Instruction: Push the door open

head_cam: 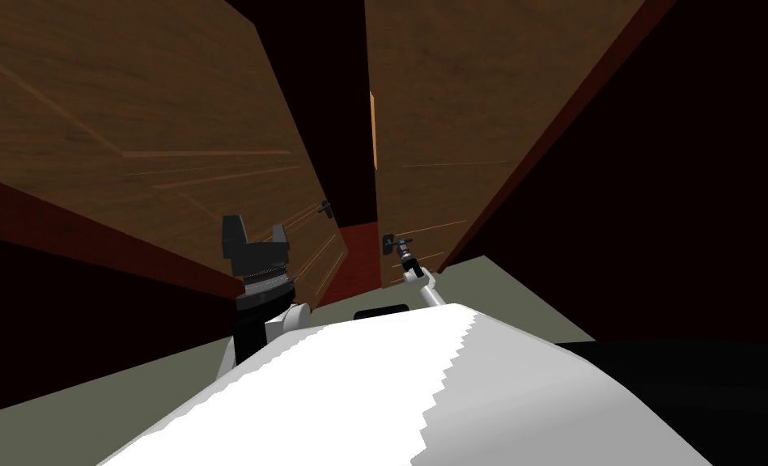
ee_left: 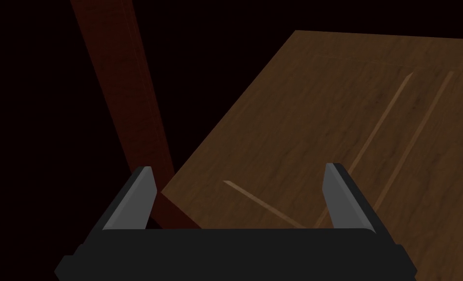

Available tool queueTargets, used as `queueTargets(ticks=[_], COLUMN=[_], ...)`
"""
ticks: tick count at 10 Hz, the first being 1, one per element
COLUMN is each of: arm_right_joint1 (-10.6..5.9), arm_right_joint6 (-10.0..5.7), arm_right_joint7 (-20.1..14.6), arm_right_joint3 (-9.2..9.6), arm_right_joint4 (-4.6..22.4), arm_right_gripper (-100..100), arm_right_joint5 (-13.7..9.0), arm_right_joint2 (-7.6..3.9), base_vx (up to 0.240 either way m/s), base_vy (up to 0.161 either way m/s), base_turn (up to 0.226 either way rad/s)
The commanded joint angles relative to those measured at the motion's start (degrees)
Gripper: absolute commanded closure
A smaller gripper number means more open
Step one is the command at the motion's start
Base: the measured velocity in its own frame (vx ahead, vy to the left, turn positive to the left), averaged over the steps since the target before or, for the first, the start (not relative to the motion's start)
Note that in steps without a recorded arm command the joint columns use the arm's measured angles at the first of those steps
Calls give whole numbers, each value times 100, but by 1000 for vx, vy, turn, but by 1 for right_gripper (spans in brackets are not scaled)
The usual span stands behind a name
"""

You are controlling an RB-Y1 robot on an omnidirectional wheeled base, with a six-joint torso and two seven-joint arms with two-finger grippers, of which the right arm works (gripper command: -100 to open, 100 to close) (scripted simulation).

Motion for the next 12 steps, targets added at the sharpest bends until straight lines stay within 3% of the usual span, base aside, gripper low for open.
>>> queueTargets(ticks=[1,4,8,12], arm_right_joint1=[36,-6,-22,-54], arm_right_joint6=[4,4,11,26], arm_right_joint7=[1,13,47,118], arm_right_joint3=[15,-53,-200,-507], arm_right_joint4=[16,9,32,80], arm_right_gripper=[100,100,100,100], arm_right_joint5=[3,-6,-23,-58], arm_right_joint2=[5,-17,-54,-101], base_vx=[0,25,158,194], base_vy=[0,6,68,112], base_turn=[0,-6,-35,-73])
